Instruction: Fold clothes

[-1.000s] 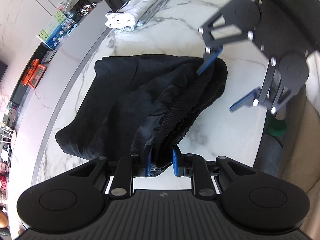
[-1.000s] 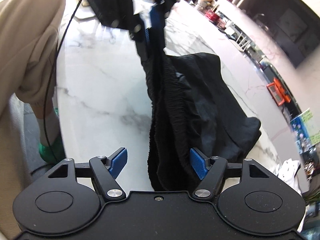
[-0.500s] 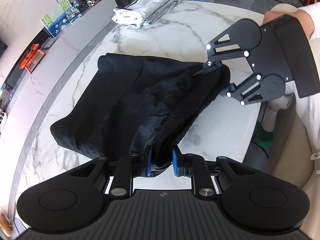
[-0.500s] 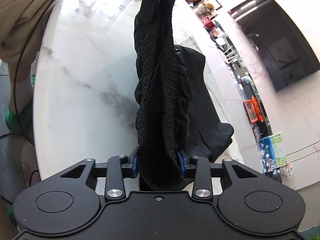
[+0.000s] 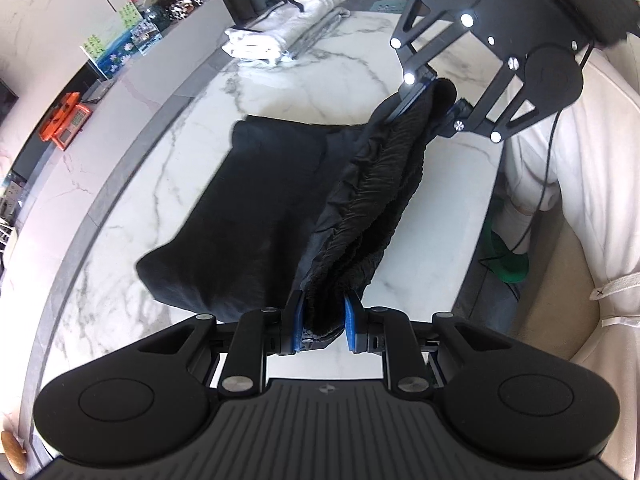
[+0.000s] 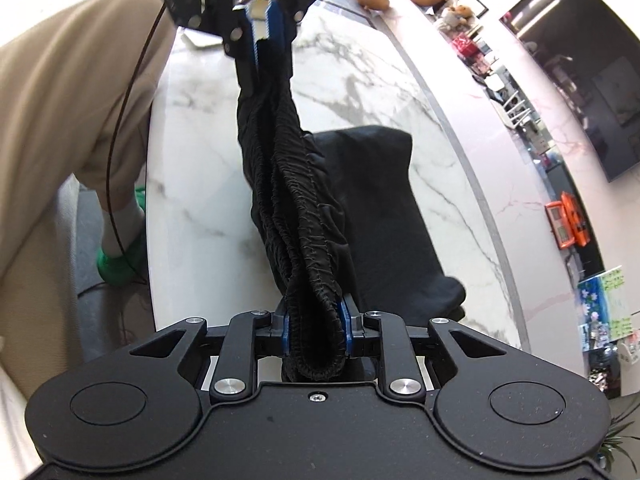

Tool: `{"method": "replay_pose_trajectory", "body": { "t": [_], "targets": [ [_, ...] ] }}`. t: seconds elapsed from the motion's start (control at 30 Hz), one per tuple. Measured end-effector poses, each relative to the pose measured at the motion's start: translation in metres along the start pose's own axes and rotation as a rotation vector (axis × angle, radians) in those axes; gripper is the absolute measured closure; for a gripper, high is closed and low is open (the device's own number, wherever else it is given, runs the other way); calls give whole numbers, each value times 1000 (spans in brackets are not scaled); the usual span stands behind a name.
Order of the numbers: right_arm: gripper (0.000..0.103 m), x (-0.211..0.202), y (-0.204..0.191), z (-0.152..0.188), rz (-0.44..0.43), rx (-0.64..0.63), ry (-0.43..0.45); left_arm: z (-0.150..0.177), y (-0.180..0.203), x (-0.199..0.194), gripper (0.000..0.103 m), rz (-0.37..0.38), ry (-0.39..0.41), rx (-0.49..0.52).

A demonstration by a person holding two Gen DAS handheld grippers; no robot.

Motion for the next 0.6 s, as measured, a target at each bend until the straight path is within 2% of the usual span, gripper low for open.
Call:
{"method": "replay_pose_trajectory", "body": {
  "t": [0.13, 0.3, 0.43, 0.6],
  "targets": [
    [83, -4, 51, -21, -110, 46, -28, -15, -27, -2, 85, -33, -1, 3],
    [83, 17, 99, -36, -173, 108, -73, -34, -68, 21, 84, -79, -38, -4],
    [83, 54, 135, -43, -238, 172, -93, -40, -103, 61, 84, -87, -79, -47],
    [83, 119, 160, -32, -320, 249, -123, -36, -132, 115, 83, -42, -119, -104]
  ]
}}
Point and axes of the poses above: each gripper's, at about its wrist camera, not at the fingertips, and x roughly the way its jaws point, y to its right, z to its underside, the point moved 3 cm from there along x, roughly the way its jaws point
